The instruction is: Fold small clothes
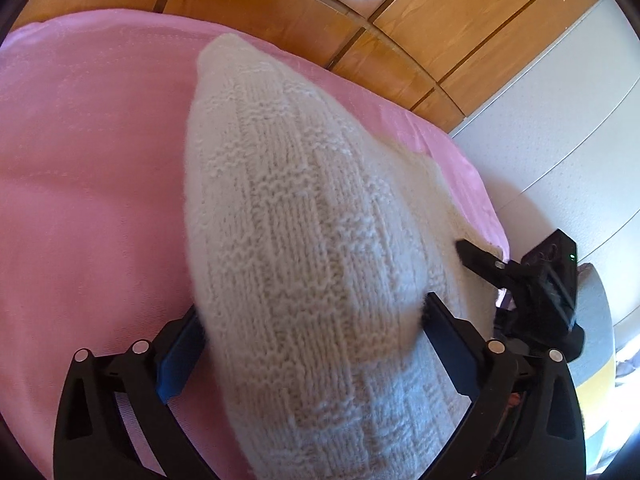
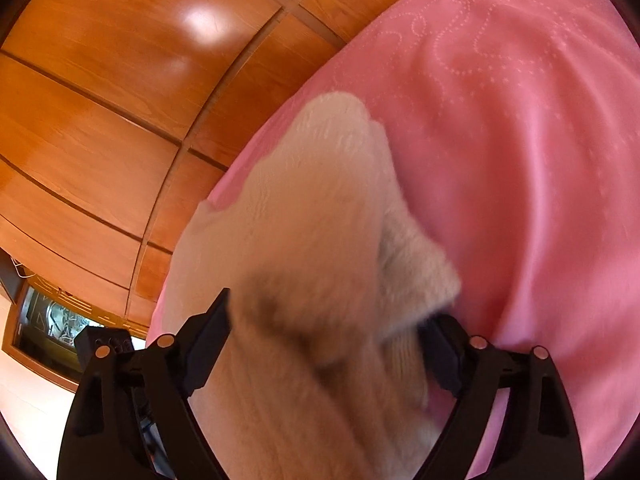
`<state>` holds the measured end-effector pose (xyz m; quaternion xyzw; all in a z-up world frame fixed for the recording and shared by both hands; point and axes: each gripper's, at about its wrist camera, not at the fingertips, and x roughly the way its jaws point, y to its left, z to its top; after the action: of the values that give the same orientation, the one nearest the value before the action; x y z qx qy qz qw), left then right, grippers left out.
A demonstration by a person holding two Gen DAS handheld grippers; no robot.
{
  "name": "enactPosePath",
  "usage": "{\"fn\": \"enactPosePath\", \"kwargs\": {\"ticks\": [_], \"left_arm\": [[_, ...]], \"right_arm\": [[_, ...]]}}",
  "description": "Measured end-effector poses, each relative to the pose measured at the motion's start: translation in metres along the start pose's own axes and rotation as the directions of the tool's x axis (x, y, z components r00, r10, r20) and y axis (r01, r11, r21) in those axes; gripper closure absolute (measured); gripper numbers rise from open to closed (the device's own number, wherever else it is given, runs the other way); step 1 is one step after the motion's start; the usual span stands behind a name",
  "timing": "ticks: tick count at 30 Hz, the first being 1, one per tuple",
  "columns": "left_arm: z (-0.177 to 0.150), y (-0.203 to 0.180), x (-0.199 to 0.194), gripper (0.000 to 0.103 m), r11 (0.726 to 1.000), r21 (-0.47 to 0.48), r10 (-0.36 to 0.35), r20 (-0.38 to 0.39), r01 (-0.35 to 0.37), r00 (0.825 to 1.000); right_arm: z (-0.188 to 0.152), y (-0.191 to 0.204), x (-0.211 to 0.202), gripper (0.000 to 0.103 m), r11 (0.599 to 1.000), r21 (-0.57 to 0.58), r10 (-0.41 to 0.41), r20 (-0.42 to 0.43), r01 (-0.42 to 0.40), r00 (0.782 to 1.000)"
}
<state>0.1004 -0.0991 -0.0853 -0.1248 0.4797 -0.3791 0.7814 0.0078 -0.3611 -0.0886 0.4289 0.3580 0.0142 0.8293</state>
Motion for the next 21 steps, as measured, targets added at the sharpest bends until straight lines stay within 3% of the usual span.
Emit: {"fn": "enactPosePath", "kwargs": {"ticks": [2, 5, 10, 13, 17, 21], "left_arm": [[0.0, -0.001, 0.0, 0.007, 1.0, 0.016, 0.011, 0.002, -0.011, 1.0], [-0.005, -0.007, -0.002, 0.023, 0.997, 0.061, 0.041, 0.023, -0.042, 0.999], [-0.01, -0.02, -0.015, 0.043, 0.982, 0.161, 0.084, 0.075, -0.095, 0.994], [-0.012, -0.027, -0.025, 0.05, 0.967, 0.22, 0.104, 0.107, -0.126, 0.989], [-0.015, -0.027, -0.037, 0.051, 0.957, 0.247, 0.117, 0.14, -0.149, 0.983], [-0.014, -0.021, -0.058, 0.052, 0.945, 0.259, 0.148, 0.207, -0.2, 0.967]], "right_arm": [[0.0, 0.003, 0.004, 0.03, 1.0, -0.022, -0.018, 0.007, 0.018, 1.0], [-0.004, 0.008, 0.004, 0.048, 0.999, -0.047, 0.015, 0.009, -0.015, 1.0], [-0.012, 0.026, -0.006, 0.055, 0.991, -0.131, -0.02, 0.04, 0.025, 0.999], [-0.017, 0.049, -0.012, 0.057, 0.975, -0.216, -0.034, 0.078, 0.05, 0.996], [-0.024, 0.081, -0.014, 0.059, 0.95, -0.308, -0.021, 0.116, 0.056, 0.993], [-0.033, 0.117, 0.0, 0.059, 0.906, -0.415, -0.024, 0.13, 0.076, 0.991]]}}
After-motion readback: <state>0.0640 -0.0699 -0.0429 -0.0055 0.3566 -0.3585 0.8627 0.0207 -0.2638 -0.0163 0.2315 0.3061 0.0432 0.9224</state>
